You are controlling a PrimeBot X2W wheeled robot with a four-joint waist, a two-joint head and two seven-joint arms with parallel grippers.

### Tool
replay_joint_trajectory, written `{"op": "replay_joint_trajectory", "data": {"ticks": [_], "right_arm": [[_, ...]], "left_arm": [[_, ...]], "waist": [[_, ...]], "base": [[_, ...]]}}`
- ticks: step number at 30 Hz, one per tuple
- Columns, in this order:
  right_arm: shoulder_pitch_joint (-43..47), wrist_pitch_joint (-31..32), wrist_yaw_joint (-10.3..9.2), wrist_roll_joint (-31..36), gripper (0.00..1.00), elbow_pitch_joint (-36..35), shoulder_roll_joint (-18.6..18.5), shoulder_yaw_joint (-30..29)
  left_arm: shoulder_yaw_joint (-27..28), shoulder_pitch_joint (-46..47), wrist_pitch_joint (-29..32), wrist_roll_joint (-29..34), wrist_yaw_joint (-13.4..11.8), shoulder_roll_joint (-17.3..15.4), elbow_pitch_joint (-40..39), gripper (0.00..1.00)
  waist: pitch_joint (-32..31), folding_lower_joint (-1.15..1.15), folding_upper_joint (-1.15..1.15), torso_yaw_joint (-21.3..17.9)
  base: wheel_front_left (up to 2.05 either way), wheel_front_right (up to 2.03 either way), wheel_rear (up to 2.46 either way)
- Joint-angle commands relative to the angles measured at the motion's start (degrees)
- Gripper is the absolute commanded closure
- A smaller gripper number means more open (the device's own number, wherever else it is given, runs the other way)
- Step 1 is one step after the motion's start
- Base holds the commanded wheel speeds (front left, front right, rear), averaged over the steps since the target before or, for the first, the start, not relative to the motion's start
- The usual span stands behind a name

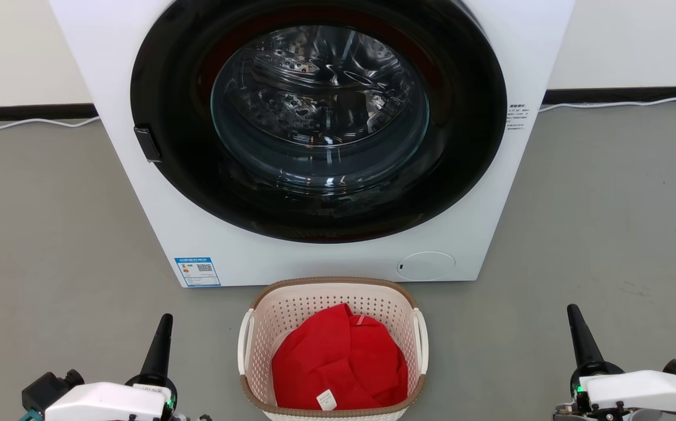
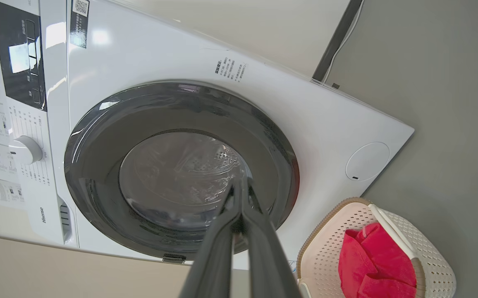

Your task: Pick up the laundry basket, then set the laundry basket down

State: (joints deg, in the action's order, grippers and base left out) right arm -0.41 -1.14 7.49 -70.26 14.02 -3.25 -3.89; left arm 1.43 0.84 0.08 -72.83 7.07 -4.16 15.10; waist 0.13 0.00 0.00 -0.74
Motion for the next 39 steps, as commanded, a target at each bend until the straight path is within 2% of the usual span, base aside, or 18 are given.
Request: {"op": "replay_joint_trajectory", "data": {"ticks": [1, 35, 39], "right_arm": [[-3.1, 0.6, 0.00, -1.9, 1.00, -1.1, -0.8, 0.5], [-5.6, 6.3, 0.00, -23.0, 1.00, -0.1, -0.8, -1.0], [-5.6, 6.4, 0.00, -23.2, 1.00, -0.1, -0.7, -1.1]], "left_arm": [[1.7, 3.0, 0.6, -1.6, 0.3, -0.5, -1.3, 1.00], [4.9, 5.3, 6.2, -19.2, 0.4, 1.1, -1.1, 1.00], [5.0, 5.3, 6.3, -19.4, 0.4, 1.2, -1.1, 1.00]], "waist": [[0.0, 0.00, 0.00, 0.0], [0.0, 0.00, 0.00, 0.7], [0.0, 0.00, 0.00, 0.7]], "base": [[0.00, 0.00, 0.00], [0.00, 0.00, 0.00], [0.00, 0.00, 0.00]]}}
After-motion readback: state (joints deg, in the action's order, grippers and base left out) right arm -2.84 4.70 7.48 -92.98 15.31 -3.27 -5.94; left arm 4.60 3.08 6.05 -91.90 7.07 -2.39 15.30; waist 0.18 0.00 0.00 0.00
